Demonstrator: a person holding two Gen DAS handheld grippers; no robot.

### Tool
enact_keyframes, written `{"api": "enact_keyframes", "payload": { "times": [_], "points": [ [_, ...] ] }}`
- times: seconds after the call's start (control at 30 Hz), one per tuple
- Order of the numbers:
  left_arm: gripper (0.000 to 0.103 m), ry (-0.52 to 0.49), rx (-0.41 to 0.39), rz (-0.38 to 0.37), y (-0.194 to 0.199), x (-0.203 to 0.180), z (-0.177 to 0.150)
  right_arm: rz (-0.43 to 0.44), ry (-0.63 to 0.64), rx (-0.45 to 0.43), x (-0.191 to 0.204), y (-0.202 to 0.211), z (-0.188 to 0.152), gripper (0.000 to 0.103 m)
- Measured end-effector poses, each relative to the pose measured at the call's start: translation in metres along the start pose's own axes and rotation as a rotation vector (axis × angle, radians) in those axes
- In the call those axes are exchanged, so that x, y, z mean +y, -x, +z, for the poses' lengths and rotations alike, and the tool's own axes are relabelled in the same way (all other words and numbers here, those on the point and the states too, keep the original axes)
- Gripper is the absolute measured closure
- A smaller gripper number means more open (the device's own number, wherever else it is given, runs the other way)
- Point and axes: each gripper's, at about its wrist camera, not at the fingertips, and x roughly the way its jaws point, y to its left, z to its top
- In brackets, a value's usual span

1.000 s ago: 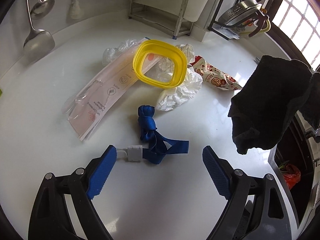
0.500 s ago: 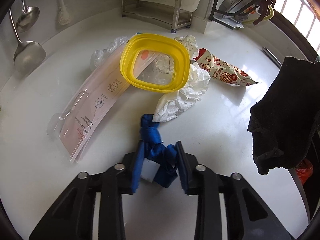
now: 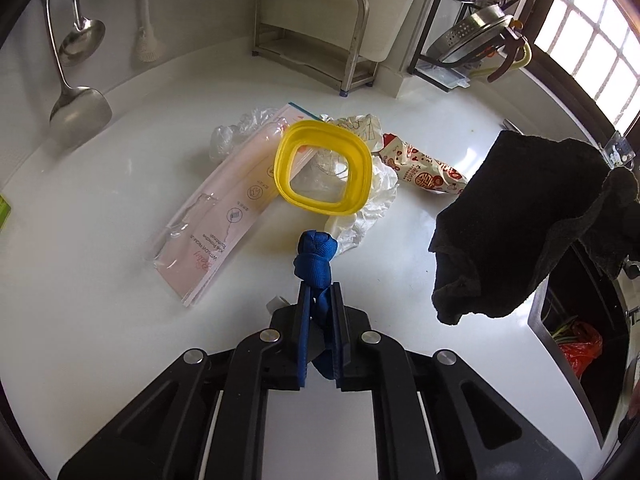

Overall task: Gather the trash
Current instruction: 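Carry the blue clip and grey cloth over the bin with both grippers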

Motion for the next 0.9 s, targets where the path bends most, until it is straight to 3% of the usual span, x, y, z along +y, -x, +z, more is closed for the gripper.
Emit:
{"api": "enact_keyframes", "payload": {
  "times": [0.43,0.9],
  "points": [
    [0.094,0.004,-0.088,-0.005,0.078,0.003,-0.016,0.033,0.040,-0.034,0.033,0.031,-0.001,0.096],
    [0.094,-0.021,-0.115,-0.025,0.121,-0.012,-0.053,0.034,0.067,-0.003,0.057,0.079,-0.053,0.096]
  ]
}}
